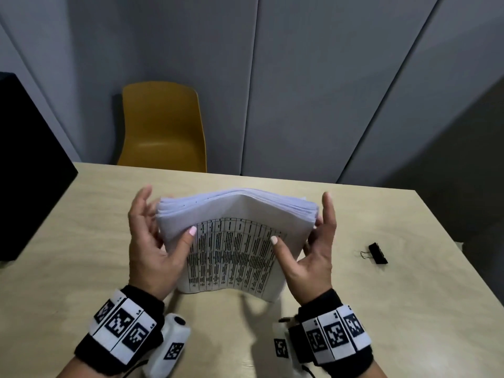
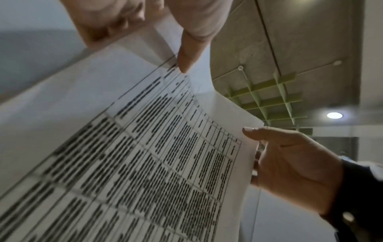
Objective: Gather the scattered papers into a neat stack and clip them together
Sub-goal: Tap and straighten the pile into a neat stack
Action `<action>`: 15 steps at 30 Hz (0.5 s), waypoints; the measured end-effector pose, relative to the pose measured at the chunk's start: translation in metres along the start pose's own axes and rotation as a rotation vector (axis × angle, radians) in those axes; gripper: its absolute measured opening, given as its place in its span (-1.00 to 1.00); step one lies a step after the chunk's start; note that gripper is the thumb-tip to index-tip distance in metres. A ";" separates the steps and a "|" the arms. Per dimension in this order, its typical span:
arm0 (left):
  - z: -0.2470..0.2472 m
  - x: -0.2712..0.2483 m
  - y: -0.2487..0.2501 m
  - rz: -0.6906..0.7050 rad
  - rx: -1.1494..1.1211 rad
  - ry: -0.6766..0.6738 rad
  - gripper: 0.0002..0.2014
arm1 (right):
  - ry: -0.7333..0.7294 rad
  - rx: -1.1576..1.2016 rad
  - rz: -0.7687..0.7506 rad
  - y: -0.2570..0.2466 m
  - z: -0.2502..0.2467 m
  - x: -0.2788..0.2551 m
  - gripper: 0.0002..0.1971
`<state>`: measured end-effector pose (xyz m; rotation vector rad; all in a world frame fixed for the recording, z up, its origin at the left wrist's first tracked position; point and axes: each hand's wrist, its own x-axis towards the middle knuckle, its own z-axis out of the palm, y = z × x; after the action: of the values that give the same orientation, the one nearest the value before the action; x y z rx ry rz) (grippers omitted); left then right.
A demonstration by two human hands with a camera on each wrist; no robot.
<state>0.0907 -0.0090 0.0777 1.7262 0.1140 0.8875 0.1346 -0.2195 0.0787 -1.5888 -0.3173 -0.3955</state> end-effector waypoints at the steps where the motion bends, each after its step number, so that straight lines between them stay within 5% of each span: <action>1: -0.001 0.002 0.002 0.087 0.054 -0.004 -0.22 | 0.011 -0.070 -0.091 -0.003 0.000 0.002 -0.11; 5: -0.001 0.007 0.011 0.361 0.365 -0.052 -0.55 | -0.015 -0.320 -0.293 -0.011 -0.004 0.011 -0.43; 15: -0.005 0.008 0.019 0.336 0.450 -0.135 -0.61 | -0.019 -0.425 -0.286 -0.020 -0.005 0.011 -0.53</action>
<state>0.0861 -0.0081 0.0985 2.2653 -0.0769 1.0399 0.1361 -0.2235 0.1015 -1.9692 -0.5026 -0.7037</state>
